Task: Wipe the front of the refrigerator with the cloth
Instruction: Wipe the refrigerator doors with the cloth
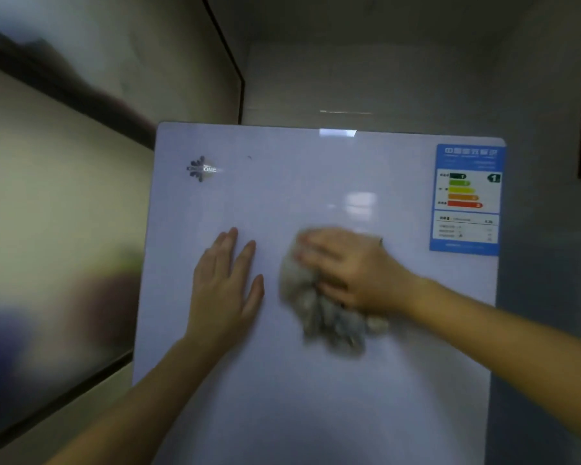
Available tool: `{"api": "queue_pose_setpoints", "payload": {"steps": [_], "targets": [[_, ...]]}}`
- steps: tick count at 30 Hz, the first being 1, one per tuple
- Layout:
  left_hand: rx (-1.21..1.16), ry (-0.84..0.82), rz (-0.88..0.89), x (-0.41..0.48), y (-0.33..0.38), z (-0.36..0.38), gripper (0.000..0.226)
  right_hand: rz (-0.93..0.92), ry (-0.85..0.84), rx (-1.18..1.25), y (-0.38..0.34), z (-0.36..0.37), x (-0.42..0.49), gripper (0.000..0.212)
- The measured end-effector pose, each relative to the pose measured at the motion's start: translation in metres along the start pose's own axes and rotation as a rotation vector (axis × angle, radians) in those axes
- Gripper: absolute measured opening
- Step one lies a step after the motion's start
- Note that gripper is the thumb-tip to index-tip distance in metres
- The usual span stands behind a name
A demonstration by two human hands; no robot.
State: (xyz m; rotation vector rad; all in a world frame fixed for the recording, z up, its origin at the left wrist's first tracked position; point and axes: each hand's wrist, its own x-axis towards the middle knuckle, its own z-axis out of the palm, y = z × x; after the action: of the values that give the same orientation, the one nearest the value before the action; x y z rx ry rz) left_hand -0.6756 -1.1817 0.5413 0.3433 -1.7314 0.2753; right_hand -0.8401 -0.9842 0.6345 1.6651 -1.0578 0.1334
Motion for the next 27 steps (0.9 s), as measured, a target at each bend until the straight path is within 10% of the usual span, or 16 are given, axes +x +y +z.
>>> {"api": "queue_pose_setpoints", "payload": {"steps": [5,27], "targets": [[0.036,-0.005,-0.001,-0.002,-0.005,-0.004,0.057,-0.281,-0.115,0.012,-0.029,0.021,-0.036,0.034],[0.113,0.063,-0.071,-0.002,-0.089,-0.011,0.057,0.231,0.150,-0.086,0.025,0.019,0.165,0.044]]}}
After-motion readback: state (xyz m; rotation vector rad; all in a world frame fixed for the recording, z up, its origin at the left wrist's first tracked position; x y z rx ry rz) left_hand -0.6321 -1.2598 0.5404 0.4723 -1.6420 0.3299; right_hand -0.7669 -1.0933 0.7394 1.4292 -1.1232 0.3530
